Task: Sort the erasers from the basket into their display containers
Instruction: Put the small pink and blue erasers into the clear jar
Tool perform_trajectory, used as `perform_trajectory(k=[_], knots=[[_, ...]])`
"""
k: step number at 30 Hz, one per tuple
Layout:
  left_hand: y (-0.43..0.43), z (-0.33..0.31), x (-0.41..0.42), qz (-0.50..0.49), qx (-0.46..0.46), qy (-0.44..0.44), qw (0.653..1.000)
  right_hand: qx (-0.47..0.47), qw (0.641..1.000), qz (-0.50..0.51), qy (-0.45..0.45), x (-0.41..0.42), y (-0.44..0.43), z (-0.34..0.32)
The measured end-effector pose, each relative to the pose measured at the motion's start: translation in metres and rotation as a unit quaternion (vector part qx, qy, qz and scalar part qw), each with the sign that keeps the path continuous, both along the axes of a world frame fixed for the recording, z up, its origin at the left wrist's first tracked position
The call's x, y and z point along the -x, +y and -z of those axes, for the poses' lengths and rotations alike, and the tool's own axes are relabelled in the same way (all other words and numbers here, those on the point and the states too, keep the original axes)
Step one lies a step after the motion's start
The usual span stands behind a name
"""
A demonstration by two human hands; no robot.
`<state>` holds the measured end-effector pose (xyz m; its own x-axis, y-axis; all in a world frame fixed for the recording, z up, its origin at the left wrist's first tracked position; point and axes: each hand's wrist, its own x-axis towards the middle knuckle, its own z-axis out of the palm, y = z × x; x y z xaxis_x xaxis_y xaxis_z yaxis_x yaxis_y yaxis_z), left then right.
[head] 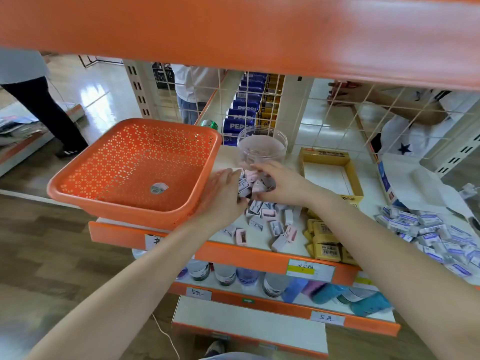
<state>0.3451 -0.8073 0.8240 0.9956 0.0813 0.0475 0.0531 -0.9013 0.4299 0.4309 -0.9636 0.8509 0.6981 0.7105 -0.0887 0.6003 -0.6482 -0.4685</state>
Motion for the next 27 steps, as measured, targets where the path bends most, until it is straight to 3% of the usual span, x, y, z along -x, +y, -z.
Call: perform_trajectory(k=[4,9,18,27], knots=[[0.008,0.001,-0.004,-0.024,0.11,0.01,0.994,0.016,1.0,0.016,0.0,0.002,0.005,0.003],[0.007,0.001,-0.003,-0.007,0.146,0.007,0.989,-0.015,0.999,0.022,-0.021,0.009,0.005,0.007],[0.005,0.008,0.004,0.014,0.133,-0.036,0.99,-0.059,0.996,0.049,-0.039,0.023,-0.008,0.013],[0.001,0.008,0.009,0.045,0.088,-0.008,0.995,-0.013,0.999,0.022,-0.041,0.033,-0.015,0.017]])
